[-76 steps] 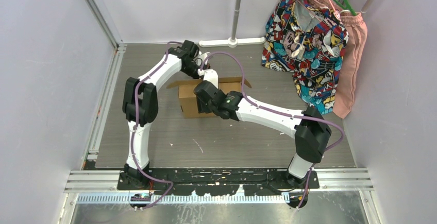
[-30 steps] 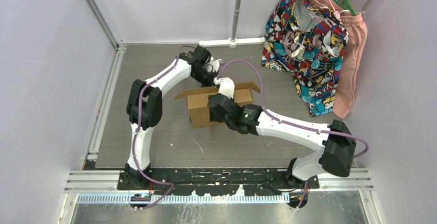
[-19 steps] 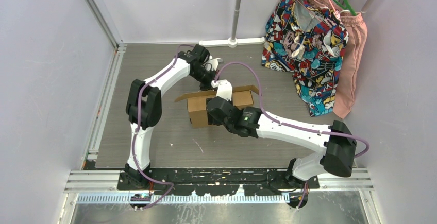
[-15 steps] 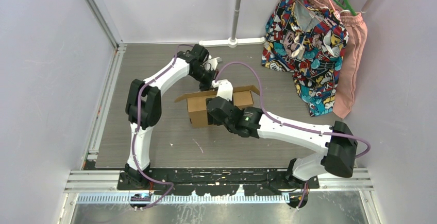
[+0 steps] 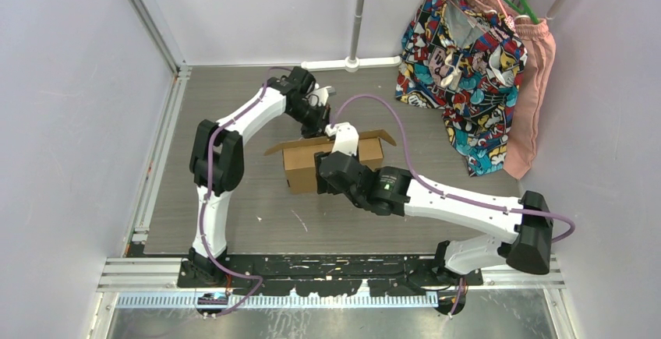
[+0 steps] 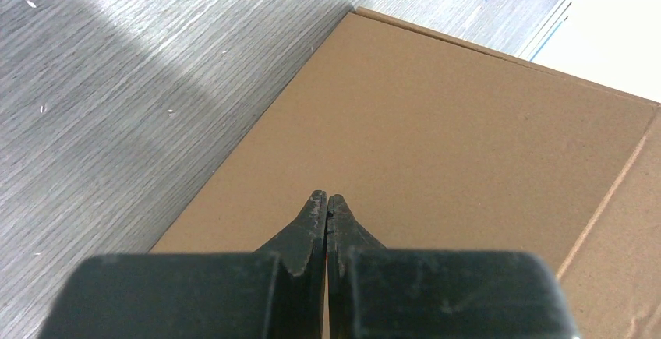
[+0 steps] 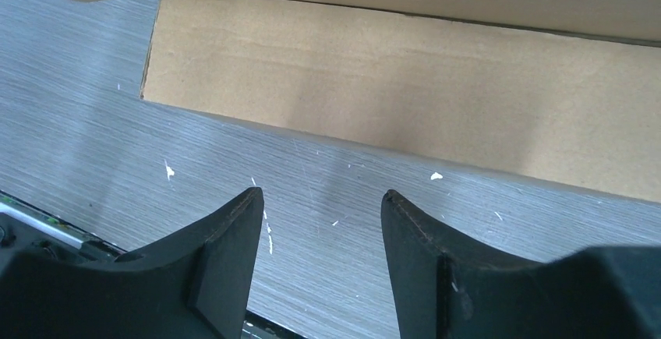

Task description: Fold the paper box

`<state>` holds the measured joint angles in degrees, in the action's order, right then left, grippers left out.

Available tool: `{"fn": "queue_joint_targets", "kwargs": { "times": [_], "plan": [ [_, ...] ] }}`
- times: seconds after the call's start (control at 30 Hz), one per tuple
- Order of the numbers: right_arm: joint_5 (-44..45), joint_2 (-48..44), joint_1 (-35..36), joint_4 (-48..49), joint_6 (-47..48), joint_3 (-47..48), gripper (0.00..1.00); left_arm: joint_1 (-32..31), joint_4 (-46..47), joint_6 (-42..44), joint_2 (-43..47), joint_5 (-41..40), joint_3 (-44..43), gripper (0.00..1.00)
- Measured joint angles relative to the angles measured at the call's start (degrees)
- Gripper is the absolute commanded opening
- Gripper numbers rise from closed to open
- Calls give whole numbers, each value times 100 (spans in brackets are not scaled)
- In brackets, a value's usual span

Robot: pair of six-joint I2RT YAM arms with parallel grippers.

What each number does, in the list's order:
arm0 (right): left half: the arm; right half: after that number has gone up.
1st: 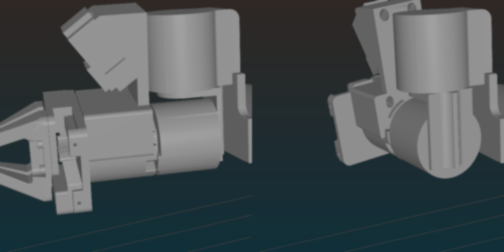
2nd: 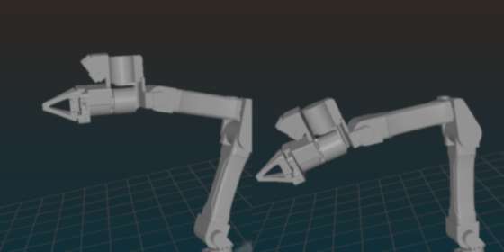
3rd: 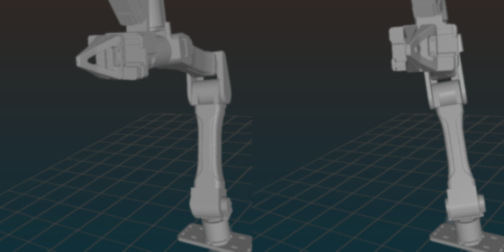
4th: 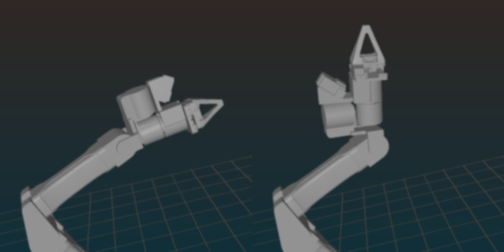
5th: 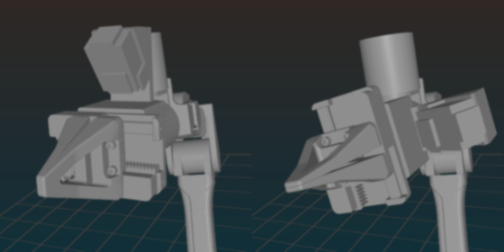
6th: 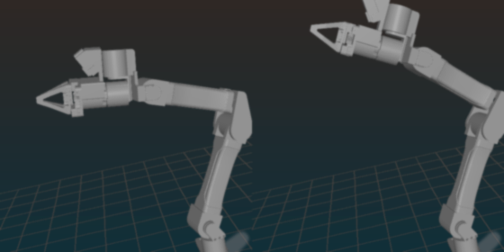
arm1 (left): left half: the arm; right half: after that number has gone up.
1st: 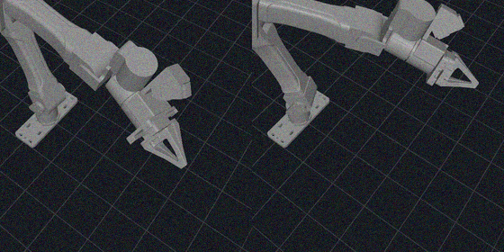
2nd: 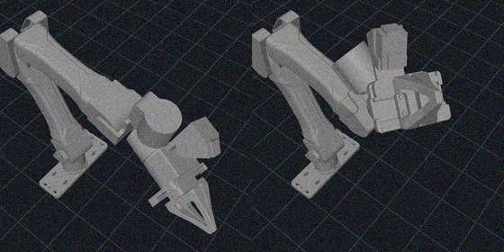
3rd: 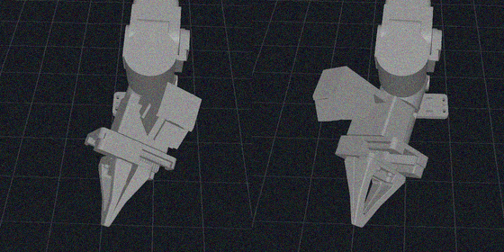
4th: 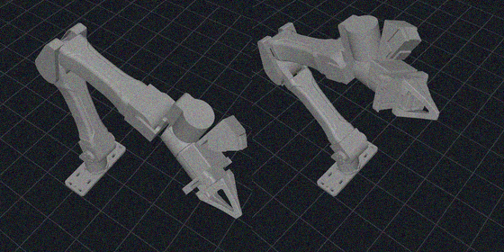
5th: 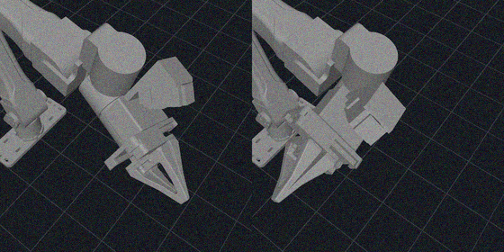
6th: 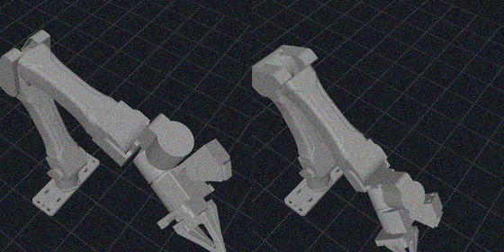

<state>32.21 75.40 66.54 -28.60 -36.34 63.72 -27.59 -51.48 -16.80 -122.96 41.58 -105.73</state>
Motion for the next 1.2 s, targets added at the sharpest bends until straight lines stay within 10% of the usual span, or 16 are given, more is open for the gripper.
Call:
{"fn": "queue_joint_targets", "kwargs": {
  "times": [0.53,0.97,1.07,1.2],
  "plan": [
    [664,-1550,-63,-533,1274,20,72,546,11,-103,247,-195,0,12],
    [-74,-1967,-2041,-879,2583,197,100,1154,282,-271,1895,-1156,70,65],
    [-122,-2011,-2159,-857,2750,210,100,1220,341,-271,2328,-1434,72,92],
    [-168,-2105,-2251,-754,2839,208,100,1228,411,-363,2691,-1797,98,97]
  ]
}}
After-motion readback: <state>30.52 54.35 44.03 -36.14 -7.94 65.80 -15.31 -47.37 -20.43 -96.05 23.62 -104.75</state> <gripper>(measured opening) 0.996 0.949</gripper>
